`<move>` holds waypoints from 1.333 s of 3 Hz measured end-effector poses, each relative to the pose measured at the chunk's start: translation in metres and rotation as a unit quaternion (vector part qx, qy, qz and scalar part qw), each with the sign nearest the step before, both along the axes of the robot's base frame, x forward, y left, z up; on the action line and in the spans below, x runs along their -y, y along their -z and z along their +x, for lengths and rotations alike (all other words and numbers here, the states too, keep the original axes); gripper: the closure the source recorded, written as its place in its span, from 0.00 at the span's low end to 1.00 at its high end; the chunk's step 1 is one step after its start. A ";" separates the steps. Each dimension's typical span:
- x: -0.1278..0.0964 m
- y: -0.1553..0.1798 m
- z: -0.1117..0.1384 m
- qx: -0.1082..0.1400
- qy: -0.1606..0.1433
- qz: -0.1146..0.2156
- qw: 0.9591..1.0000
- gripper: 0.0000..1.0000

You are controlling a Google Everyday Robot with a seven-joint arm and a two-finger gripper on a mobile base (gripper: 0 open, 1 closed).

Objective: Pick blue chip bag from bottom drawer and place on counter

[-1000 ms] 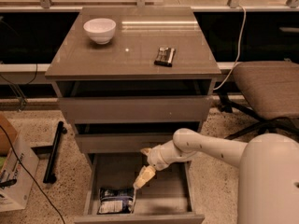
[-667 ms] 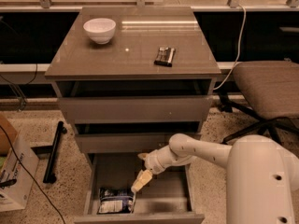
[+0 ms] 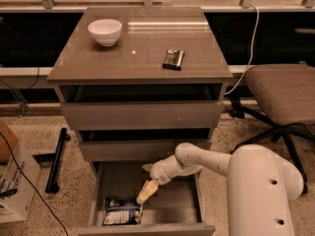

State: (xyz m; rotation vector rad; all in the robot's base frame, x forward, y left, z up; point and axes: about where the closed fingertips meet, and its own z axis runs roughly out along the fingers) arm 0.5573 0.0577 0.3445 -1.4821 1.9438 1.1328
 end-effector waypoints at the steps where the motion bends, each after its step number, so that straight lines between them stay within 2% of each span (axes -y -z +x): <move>1: -0.017 0.044 0.005 0.007 0.012 0.008 1.000 0.00; 2: -0.028 0.081 0.006 0.007 0.021 0.007 1.000 0.00; 4: -0.052 0.116 -0.002 0.001 0.002 0.006 1.000 0.00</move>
Offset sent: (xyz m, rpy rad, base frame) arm 0.0128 0.0365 -0.1173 0.0082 -0.0255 -0.0654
